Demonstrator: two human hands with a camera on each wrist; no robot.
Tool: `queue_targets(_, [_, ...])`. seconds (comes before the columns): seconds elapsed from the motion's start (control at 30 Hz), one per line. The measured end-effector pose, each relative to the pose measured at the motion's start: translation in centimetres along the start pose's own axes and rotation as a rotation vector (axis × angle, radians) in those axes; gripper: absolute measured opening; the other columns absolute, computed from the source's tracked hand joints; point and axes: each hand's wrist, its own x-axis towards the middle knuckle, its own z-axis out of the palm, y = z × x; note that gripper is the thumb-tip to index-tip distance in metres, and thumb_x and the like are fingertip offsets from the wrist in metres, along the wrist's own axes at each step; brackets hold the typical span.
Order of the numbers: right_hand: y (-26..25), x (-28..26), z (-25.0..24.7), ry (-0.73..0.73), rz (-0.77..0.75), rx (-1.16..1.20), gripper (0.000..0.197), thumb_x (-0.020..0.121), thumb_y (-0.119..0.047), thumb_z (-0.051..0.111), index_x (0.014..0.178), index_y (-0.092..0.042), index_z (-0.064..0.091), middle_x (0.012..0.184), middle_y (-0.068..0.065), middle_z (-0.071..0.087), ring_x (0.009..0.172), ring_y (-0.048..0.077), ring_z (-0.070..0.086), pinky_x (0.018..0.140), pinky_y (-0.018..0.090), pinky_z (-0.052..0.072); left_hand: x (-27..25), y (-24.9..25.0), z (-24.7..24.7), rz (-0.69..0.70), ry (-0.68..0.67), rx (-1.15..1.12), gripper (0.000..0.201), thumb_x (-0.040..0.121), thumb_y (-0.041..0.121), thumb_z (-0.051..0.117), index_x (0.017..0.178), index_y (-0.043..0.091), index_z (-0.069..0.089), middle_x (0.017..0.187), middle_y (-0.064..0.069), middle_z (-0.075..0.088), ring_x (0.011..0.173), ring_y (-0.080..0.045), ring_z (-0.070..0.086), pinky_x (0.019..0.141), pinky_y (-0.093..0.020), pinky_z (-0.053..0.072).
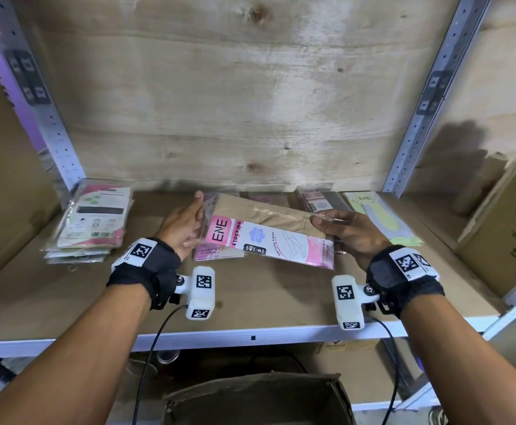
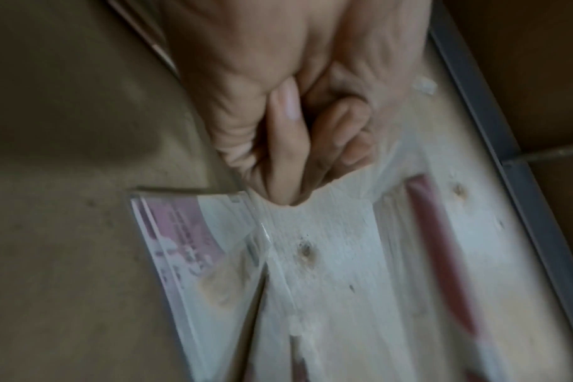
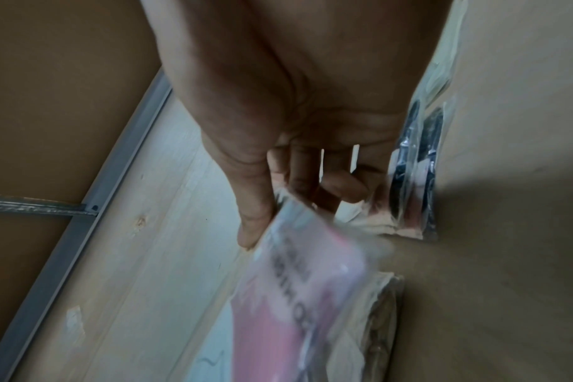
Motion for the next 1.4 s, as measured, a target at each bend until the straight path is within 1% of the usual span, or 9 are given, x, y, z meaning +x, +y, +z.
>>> queue_targets(0.1, [-0.1,0.1,0.3,-0.012,0.002,0.002,0.017,0.08,-0.024,0.08,0.092,-0.016,0.073,0.082,0.015,0.067,0.077,0.028,0.057,0.059,0.03,0.042,-0.1,0.0,-0.3,-0.07,-0.015,-0.104,0.027,0.097,0.04,0.057,0.114,0.02,0.065,0.043,0.007,0.041,0.027,-0.006,0.028,0.027,-0.015,0.022])
queue_targets(0.2, [-0.1,0.1,0.7,-0.008,0.001,0.003,0.015,0.08,-0.023,0.08,0.091,-0.016,0.073,0.085,0.015,0.068,0.078,0.029,0.057,0.058,0.03,0.042,0.1,-0.4,-0.7,-0.071,0.01,-0.07,0.051,0.098,0.04,0.056,0.144,0.019,0.047,0.051,0.01,0.051,0.029,-0.004,0.038,0.029,-0.015,0.032])
queue_targets(0.33, [0.0,0.0,1.2,-0.021,0.027,0.054,0.029,0.082,-0.021,0.077,0.107,-0.008,0.07,0.096,0.02,0.063,0.086,0.031,0.054,0.064,0.032,0.043,-0.2,0.1,-0.4,-0.072,0.031,-0.106,0.02,0.097,0.041,0.057,0.105,0.029,0.07,0.044,0.005,0.042,0.025,-0.006,0.028,0.027,-0.013,0.022])
queue_targets(0.43, [-0.1,-0.1,1.4,-0.067,0.04,0.132,0.03,0.085,-0.016,0.074,0.111,-0.004,0.067,0.103,0.022,0.061,0.091,0.032,0.054,0.069,0.035,0.044,0.4,0.9,-0.7,-0.019,0.09,0.049,0.058,0.098,0.054,0.046,0.05,0.024,0.06,0.052,0.0,0.044,0.027,-0.007,0.031,0.027,-0.012,0.019])
queue_targets(0.6, [-0.3,0.2,1.6,-0.09,0.077,0.208,0.029,0.085,-0.016,0.072,0.113,-0.007,0.066,0.101,0.019,0.065,0.088,0.031,0.056,0.075,0.039,0.041,0.5,2.1,-1.9,-0.019,0.107,0.017,0.065,0.094,0.069,0.033,0.078,0.015,0.066,0.063,-0.004,0.064,0.045,-0.011,0.052,0.045,-0.02,0.038])
queue_targets(0.73, [-0.3,0.5,2.2,-0.055,0.099,0.352,0.014,0.087,-0.009,0.069,0.101,-0.009,0.064,0.093,0.011,0.073,0.066,0.022,0.067,0.051,0.028,0.053,-0.2,1.7,-1.1,-0.071,0.003,0.023,0.08,0.093,0.072,0.03,0.095,0.005,0.073,0.077,-0.012,0.074,0.057,-0.017,0.065,0.05,-0.023,0.053])
queue_targets(1.03, [0.0,1.1,4.6,-0.005,0.114,0.45,0.023,0.086,0.005,0.066,0.087,-0.011,0.05,0.095,0.013,0.072,0.064,0.024,0.07,0.054,0.03,0.06,-2.1,-0.8,4.6,-0.087,-0.35,0.204,0.048,0.079,0.037,0.08,0.113,0.008,0.064,0.09,-0.014,0.075,0.073,-0.023,0.071,0.067,-0.029,0.059])
queue_targets(1.27, [-0.2,1.4,4.6,0.044,0.059,0.248,0.033,0.08,0.0,0.075,0.098,-0.011,0.05,0.082,0.009,0.069,0.066,0.02,0.065,0.058,0.031,0.057,-0.9,-1.4,6.3,0.036,-0.126,0.193,0.037,0.082,-0.001,0.075,0.116,-0.006,0.061,0.075,-0.011,0.069,0.053,-0.014,0.063,0.054,-0.022,0.055])
queue_targets(1.4, [-0.2,1.8,4.4,0.093,0.102,0.124,0.043,0.077,-0.003,0.08,0.11,-0.002,0.053,0.08,0.016,0.07,0.047,0.02,0.064,0.05,0.029,0.057,-0.5,-1.6,7.0,0.023,-0.122,0.221,0.041,0.084,0.008,0.075,0.122,0.002,0.062,0.102,-0.014,0.071,0.073,-0.015,0.069,0.065,-0.025,0.059])
